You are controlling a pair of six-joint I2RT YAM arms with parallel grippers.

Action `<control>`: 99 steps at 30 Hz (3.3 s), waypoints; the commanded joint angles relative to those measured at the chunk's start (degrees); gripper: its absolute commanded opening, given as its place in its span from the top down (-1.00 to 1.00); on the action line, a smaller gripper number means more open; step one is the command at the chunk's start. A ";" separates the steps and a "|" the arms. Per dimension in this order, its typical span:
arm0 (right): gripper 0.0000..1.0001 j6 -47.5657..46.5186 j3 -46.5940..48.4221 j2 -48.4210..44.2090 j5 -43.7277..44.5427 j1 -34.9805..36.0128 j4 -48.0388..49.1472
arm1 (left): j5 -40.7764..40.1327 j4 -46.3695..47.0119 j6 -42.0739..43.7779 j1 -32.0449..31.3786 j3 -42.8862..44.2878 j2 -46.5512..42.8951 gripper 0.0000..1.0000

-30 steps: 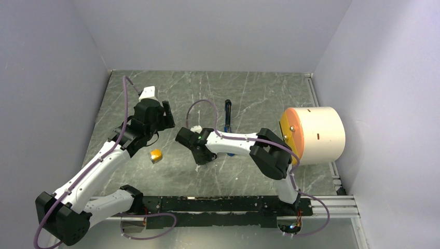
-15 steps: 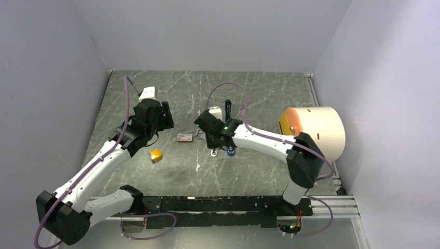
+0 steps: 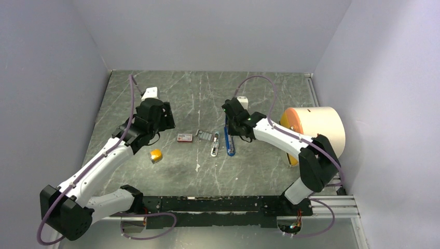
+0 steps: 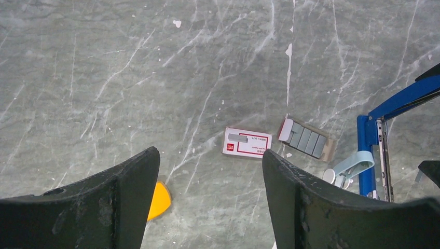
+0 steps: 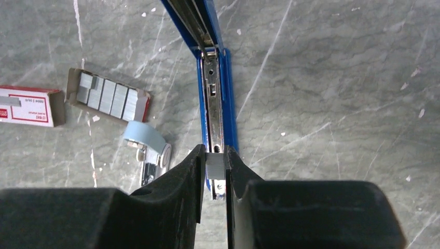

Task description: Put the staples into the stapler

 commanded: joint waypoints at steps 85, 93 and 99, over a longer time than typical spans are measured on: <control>0.60 -7.96 -4.02 8.11 -2.86 -1.48 11.91 | 1.31 0.70 0.15 0.94 0.09 1.13 -0.53; 0.60 -9.76 -4.12 8.78 -4.24 -1.46 11.19 | 1.58 0.76 0.15 1.00 0.09 1.21 -0.53; 0.55 -9.56 -4.46 8.38 -5.04 -1.46 10.35 | 1.67 0.80 0.07 1.00 0.09 1.23 -0.53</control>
